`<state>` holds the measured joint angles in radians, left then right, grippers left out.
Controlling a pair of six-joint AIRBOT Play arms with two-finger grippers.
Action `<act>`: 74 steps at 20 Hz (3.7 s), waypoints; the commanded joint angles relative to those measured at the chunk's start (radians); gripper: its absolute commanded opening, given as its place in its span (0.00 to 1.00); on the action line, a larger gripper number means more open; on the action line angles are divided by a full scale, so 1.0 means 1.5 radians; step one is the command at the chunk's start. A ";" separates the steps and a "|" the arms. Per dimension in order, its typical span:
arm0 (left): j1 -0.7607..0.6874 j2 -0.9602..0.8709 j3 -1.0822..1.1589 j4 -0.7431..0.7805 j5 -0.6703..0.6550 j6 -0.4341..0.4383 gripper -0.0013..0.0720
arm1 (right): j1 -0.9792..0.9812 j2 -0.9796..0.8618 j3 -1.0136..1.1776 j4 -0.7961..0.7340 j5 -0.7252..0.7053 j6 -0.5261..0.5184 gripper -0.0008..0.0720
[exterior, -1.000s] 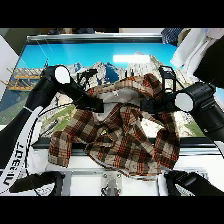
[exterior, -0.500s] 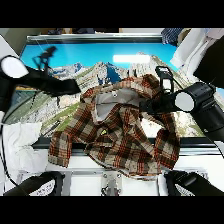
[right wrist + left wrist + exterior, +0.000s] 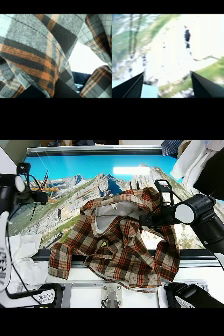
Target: Fold the clothes and pants, and hang the long-sleeved shirts on hangers.
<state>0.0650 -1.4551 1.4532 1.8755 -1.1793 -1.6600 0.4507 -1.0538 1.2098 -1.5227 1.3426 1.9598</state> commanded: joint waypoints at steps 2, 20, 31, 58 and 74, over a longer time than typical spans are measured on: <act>0.006 -0.118 0.001 0.191 0.076 -0.003 0.88 | 0.000 -0.001 0.000 0.001 0.001 0.000 0.05; 0.124 -0.252 0.001 0.196 0.302 -0.003 0.88 | 0.000 -0.003 0.000 0.060 0.000 0.003 0.05; 0.134 -0.298 0.001 0.196 0.312 -0.004 0.88 | 0.004 -0.008 0.000 0.106 0.000 0.003 0.05; 0.111 -0.152 0.001 0.198 0.279 -0.017 0.04 | 0.004 -0.008 0.000 0.106 0.000 0.002 0.05; -0.042 0.097 0.001 -0.009 0.229 0.148 0.04 | -0.009 -0.007 0.037 0.105 -0.012 -0.001 0.05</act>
<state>0.0471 -1.3907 1.4528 2.0769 -0.8131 -1.6131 0.4488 -1.0649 1.2339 -1.3617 1.3304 1.9629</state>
